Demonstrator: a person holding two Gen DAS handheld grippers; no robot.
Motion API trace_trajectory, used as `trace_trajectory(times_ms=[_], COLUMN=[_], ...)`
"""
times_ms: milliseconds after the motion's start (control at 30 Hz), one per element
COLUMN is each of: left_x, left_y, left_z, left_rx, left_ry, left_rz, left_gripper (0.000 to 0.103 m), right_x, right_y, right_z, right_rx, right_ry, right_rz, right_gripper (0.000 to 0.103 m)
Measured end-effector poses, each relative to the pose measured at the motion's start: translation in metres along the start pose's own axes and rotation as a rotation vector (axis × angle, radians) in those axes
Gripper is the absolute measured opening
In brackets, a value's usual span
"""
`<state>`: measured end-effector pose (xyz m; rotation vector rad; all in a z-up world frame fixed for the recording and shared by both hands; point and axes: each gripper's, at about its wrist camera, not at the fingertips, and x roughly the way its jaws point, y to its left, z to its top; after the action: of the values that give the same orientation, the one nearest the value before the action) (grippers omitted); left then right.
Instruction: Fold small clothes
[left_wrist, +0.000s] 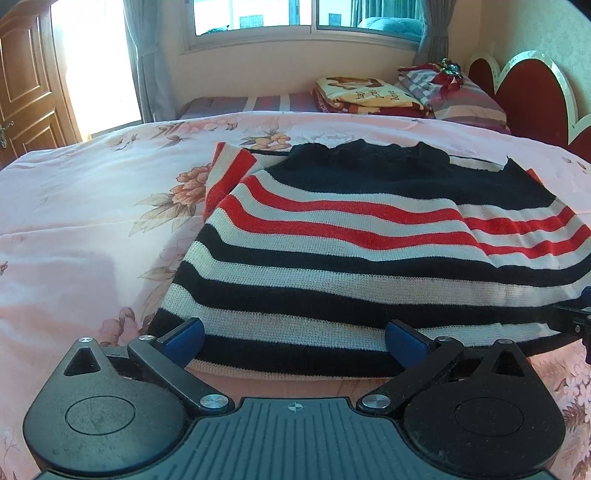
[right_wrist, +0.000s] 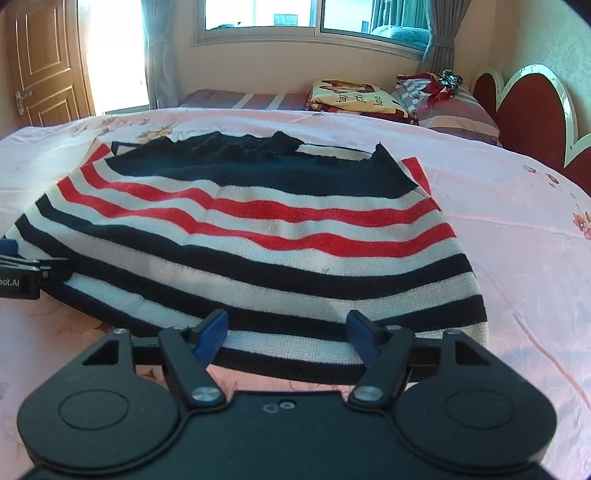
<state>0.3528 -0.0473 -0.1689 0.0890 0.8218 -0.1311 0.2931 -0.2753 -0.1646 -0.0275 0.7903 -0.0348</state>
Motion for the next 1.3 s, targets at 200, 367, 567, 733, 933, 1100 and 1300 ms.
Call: trace_trajectory(times_ms=[200,367,567,733,933,1100,1300], left_x=[-0.014,-0.011,0.003,0.018,0.039,0.058,0.069], left_y=[0.016,0.038,0.056,0.06,0.06,0.063,0.066], left_z=[-0.002,-0.014,-0.034,-0.041,-0.032,-0.016,-0.013], left_rx=[-0.128,-0.314,-0.531,-0.639,-0.71,-0.747,-0.771], left_ry=[0.017,0.067,0.087,0.032,-0.008,-0.042,-0.045], left_rz=[-0.079,-0.161,-0.297,-0.386,-0.415,-0.404,-0.354], left_gripper=[0.103,0.103,0.103,0.087,0.082,0.082,0.034], right_x=[-0.017,-0.02,-0.016,-0.008,0.004,0.021,0.048], right_y=[0.007,0.011,0.017,0.016,0.016,0.021,0.028], right_z=[0.013,0.02,0.019,0.021,0.029,0.039,0.042], right_rx=[0.007,0.02,0.025,0.034,0.041,0.027,0.001], right_ry=[-0.049,-0.055,-0.049,-0.045,-0.049,-0.054,-0.036], right_rz=[0.028,0.06,0.078,0.086,0.099,0.093,0.069], right_gripper=[0.069,0.069,0.07,0.069,0.069,0.069,0.069])
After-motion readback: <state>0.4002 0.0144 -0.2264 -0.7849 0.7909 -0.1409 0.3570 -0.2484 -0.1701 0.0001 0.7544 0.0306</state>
